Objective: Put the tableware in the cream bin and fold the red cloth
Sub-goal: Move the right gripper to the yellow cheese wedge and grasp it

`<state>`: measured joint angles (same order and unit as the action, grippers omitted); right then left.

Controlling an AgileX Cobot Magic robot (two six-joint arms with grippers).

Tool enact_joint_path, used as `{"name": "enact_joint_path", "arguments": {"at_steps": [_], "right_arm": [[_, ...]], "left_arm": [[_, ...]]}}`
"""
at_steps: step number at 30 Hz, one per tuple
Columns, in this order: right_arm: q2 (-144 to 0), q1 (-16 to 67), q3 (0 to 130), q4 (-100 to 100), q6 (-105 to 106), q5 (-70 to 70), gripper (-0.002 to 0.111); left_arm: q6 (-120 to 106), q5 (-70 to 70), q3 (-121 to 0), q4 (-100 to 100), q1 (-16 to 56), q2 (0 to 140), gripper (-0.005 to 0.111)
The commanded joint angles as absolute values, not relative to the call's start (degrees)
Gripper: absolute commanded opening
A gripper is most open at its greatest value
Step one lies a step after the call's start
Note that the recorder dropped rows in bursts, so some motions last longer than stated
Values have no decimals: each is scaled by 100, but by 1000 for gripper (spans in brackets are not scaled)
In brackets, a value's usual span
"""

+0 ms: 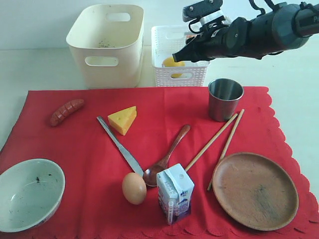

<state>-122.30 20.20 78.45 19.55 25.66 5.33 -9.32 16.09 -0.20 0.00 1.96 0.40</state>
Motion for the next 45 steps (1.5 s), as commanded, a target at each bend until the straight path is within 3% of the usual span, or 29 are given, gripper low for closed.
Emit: {"name": "enact_joint_path", "arguments": {"at_steps": [1,19,26,30,38,41,43,45], "right_arm": [[-12219,2000,7824,1954,2527,763,13],[-12351,2000,7824,1943,2538,886,78],[-11973,2000,7824,1943,2589,284,80],[-11525,2000,7824,1932,2598,-220,70],[-10646,2000,7824,1957,2526,-1221,22],[-10465,2000,7824,1956,2333,-1564,9],[-10352,2000,7811,1956,2265,-1756,1],[-10254,2011,7692,1999,2238,-1815,0]], "left_arm": [[-899,1575,0,0,186,0,0],[-899,1575,0,0,186,0,0],[-899,1575,0,0,186,0,0],[-899,1575,0,0,186,0,0],[-899,1575,0,0,186,0,0],[-899,1575,0,0,186,0,0],[-899,1575,0,0,186,0,0],[-899,1575,0,0,186,0,0]]}}
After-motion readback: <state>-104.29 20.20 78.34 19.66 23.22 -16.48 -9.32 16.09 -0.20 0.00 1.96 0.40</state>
